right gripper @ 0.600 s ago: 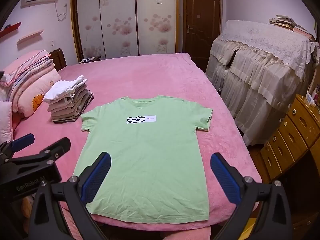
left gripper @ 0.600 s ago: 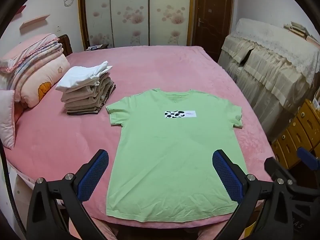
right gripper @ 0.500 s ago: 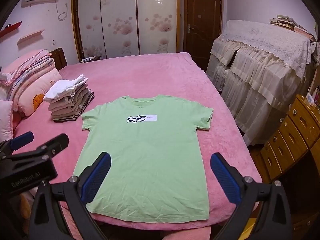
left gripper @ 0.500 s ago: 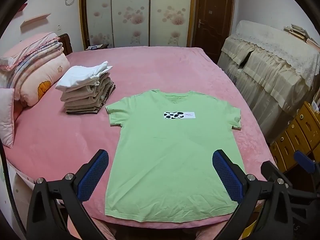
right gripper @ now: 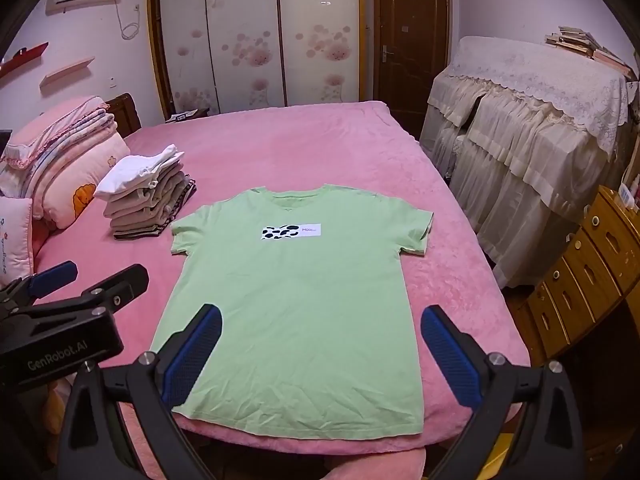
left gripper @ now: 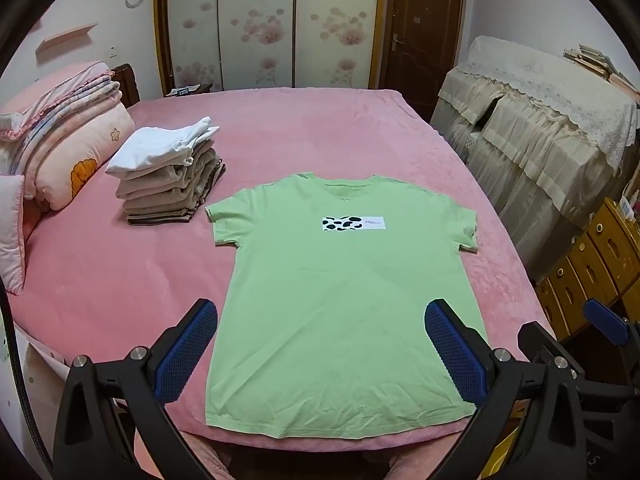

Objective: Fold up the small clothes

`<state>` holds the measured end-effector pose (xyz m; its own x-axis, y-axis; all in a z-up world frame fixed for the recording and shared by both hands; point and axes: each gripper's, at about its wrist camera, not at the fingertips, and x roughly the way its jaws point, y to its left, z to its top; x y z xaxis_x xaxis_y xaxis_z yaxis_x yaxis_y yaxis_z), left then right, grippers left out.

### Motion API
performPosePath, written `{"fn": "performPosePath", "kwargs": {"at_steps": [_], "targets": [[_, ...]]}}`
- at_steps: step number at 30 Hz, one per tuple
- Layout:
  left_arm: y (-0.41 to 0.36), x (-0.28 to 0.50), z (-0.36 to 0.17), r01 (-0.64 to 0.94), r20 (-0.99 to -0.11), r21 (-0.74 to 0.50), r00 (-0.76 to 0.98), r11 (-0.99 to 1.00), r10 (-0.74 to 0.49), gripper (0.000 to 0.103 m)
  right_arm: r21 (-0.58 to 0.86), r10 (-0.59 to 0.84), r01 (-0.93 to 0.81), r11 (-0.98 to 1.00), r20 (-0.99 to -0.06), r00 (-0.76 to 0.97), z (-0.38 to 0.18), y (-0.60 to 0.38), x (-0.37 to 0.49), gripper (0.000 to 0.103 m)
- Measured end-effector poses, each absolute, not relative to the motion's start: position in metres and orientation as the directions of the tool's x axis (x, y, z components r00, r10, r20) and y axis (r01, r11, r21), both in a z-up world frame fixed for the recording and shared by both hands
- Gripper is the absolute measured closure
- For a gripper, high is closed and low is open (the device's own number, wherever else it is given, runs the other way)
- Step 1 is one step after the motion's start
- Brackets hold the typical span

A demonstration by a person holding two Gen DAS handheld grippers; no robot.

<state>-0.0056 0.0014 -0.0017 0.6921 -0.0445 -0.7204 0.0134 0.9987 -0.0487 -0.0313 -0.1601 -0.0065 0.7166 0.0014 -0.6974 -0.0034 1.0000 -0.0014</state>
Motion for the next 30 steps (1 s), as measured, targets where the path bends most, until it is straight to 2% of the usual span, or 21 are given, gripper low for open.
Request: {"fn": "performPosePath", "kwargs": {"at_steps": [30], "targets": [[-0.005,-0.003,-0.009,0.033,-0.759,-0.053,0.649,0.998,-0.061,0.001,0.020,0.011,0.005,1.000,-0.720,0.693,-0.015,-0.170,-0.025,0.003]]}}
